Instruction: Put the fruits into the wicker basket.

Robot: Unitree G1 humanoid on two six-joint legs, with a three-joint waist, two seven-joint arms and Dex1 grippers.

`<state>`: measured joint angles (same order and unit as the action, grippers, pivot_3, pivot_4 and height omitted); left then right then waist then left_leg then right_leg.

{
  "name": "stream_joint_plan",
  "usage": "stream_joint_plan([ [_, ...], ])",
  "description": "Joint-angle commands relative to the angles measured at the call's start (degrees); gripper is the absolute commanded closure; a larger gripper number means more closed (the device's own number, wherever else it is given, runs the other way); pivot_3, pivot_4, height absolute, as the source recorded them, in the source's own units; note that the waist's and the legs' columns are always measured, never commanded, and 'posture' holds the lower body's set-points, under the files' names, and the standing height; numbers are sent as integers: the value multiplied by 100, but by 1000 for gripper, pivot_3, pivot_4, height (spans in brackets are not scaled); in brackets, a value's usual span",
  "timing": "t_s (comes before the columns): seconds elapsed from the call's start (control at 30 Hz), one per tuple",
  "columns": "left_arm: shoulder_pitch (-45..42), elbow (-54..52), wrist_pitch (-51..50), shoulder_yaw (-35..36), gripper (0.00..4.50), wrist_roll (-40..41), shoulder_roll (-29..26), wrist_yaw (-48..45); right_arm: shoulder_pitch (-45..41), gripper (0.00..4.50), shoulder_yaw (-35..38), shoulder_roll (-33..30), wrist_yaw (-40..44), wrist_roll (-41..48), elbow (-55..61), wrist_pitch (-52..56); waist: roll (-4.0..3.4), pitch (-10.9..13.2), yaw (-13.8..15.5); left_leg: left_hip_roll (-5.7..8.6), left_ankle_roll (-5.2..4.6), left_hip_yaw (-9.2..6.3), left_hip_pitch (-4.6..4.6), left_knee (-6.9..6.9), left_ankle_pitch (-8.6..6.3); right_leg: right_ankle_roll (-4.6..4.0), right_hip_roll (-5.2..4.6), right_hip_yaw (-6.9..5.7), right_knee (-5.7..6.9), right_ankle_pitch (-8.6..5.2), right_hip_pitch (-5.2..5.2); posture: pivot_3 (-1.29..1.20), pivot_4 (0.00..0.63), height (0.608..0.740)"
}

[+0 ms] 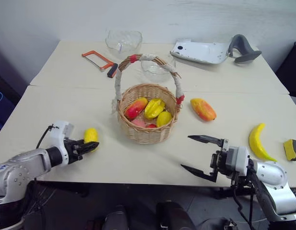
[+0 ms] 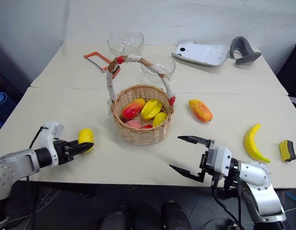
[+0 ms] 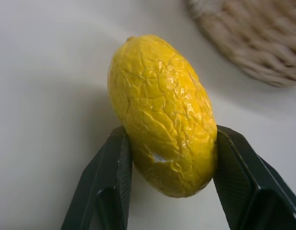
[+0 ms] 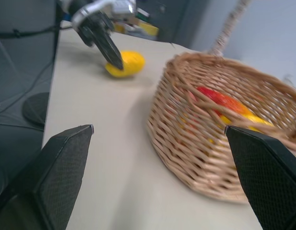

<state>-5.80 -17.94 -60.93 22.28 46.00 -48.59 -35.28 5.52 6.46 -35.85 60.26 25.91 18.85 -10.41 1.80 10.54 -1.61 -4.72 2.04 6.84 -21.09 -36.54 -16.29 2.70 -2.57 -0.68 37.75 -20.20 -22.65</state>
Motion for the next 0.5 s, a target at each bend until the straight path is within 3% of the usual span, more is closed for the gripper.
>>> stream_joint_plan([
  [0.03,-55,-441,1005,-36,2554,47,-692,-1754,271,0,462,-3,-400,129,312,139,-1,0,3,0,2,0,-1,0,-1,-2,-1,-1,0,-1,-1,0,150,740],
  [0.13,-1387,-512,1207,-701,2554,278,-407,-1897,518,0,827,216,-1075,183,477,446,-15,3,50,7,-5,2,5,3,-2,-2,-9,-1,-4,-1,10,0,150,740],
  [0.27,-2900,173,1839,-1939,2554,-725,696,-1384,658,0,1078,562,-1847,293,721,867,-11,-1,142,20,-30,0,3,-3,0,22,2,14,-4,13,17,0,150,740],
  [0.4,-3541,1030,2050,-2662,2554,-1344,1416,-1229,859,0,1125,731,-2297,348,1130,1229,-14,-1,75,37,-12,7,-1,-20,5,31,32,49,-2,17,5,0,150,740],
  [0.5,-3596,1247,2265,-2875,1591,-1712,1509,-1237,1156,0,1281,817,-2603,427,1529,1440,-15,0,-10,23,4,-1,-5,-30,-6,32,66,84,0,17,-11,0,150,740],
])
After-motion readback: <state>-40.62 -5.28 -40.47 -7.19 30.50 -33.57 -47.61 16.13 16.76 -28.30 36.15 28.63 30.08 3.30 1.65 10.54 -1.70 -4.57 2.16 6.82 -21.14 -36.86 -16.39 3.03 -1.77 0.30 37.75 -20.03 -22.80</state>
